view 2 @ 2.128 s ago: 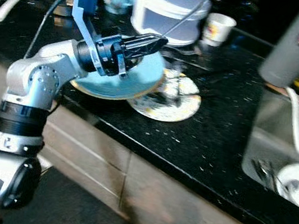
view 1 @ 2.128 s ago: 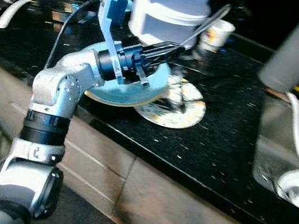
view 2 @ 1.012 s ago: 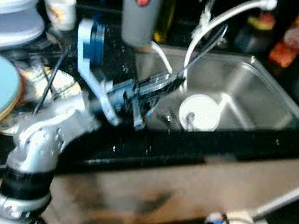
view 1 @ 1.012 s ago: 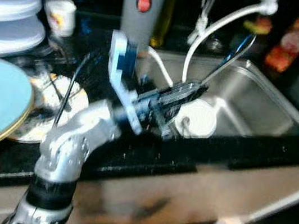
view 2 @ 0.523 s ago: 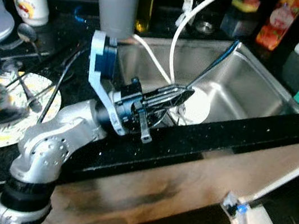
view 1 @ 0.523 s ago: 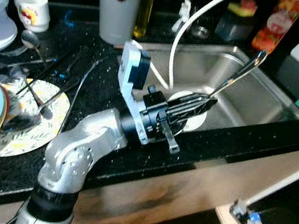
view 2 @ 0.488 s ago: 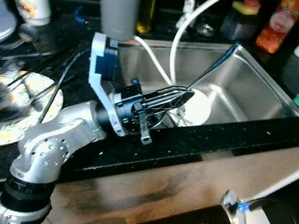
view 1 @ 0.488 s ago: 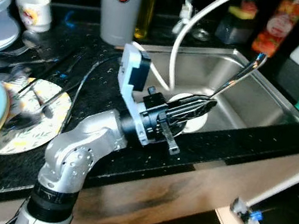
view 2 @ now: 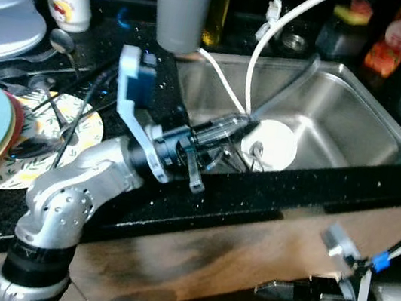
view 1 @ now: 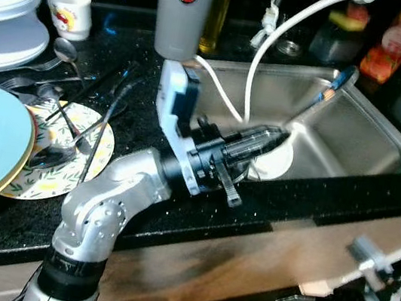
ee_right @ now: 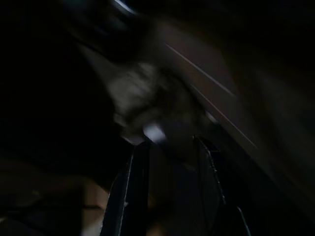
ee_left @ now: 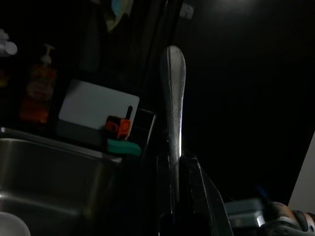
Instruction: Kitchen organization
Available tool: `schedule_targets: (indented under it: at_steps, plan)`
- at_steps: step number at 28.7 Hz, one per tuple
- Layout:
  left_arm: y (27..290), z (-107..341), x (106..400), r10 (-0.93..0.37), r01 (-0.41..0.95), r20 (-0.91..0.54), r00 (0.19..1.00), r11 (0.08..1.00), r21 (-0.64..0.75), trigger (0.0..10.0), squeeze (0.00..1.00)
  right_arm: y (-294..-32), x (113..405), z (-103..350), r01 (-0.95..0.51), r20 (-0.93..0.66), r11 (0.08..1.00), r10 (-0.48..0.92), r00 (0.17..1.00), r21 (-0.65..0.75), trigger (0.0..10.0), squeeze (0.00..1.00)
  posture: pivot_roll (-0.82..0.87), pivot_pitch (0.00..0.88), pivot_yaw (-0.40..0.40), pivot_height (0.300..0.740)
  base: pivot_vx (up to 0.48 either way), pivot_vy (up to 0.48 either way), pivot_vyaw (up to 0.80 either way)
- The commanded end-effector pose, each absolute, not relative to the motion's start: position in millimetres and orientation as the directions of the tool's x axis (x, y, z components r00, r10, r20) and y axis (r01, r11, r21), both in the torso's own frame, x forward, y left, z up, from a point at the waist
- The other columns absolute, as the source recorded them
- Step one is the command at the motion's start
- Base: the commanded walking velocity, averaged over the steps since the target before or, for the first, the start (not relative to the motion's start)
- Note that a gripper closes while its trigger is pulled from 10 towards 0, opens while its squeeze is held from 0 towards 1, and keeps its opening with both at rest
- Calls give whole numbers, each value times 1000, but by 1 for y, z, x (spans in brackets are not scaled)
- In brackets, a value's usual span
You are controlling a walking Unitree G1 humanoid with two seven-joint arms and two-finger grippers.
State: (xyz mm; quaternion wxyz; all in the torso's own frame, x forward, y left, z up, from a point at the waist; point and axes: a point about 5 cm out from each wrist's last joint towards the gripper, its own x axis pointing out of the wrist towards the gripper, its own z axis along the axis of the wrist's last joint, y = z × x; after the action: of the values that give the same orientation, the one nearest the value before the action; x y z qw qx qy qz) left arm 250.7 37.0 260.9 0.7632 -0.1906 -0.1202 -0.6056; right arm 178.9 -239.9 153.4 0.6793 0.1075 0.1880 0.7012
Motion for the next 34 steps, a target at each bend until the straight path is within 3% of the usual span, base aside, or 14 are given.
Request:
schedule_targets:
  at_steps: [1, 4, 9, 10, 11, 15, 20, 24, 28, 34]
  plan:
    - [37, 263, 248, -879, 974, 421, 222, 186, -126, 10000, 0, -233, 176, 168, -919, -47, -76, 994, -102, 388, 10000, 0, 16, 78, -60, 740, 0, 0, 0]
    - [37, 263, 248, -878, 975, 424, 220, 184, -126, 10000, 0, -224, 175, 184, -925, 55, -148, 989, -138, 349, 10000, 0, 18, 79, -59, 740, 0, 0, 0]
    - [36, 263, 248, -878, 975, 426, 219, 183, -125, 10000, 0, -221, 182, 196, -937, 157, -168, 980, -124, 307, 10000, 0, 22, 78, -58, 740, 0, 0, 0]
    - [36, 264, 248, -877, 976, 428, 217, 181, -124, 10000, 0, -220, 191, 209, -952, 283, -163, 955, -87, 260, 10000, 0, 23, 79, -58, 740, 0, 0, 0]
    - [36, 264, 248, -877, 976, 428, 217, 181, -124, 10000, 0, -220, 191, 209, -952, 283, -163, 955, -87, 260, 10000, 0, 23, 79, -58, 740, 0, 0, 0]
    - [36, 266, 248, -877, 976, 427, 220, 196, -100, 10000, 0, -222, 219, 230, -977, 488, -18, 868, 90, 212, 10000, 0, 27, 78, -61, 740, 0, 0, 0]
    - [39, 266, 256, -888, 949, 363, 282, 314, 29, 10000, 0, -217, 247, 234, -946, 557, 152, 776, 294, 287, 10000, 0, 37, 78, -68, 740, 0, 0, 0]
    - [43, 269, 261, -882, 905, 327, 338, 400, 144, 10000, 0, -211, 255, 229, -903, 543, 194, 744, 390, 382, 10000, 0, 42, 80, -68, 740, 0, 0, 0]
    - [44, 269, 262, -887, 872, 297, 354, 428, 237, 10000, 0, -205, 267, 234, -864, 569, 241, 669, 477, 441, 10000, 0, 42, 79, -69, 740, 0, 0, 0]
    - [42, 265, 262, -896, 866, 276, 349, 421, 271, 10000, 0, -199, 272, 238, -853, 579, 250, 644, 500, 458, 10000, 0, 43, 75, -71, 740, 0, 0, 0]
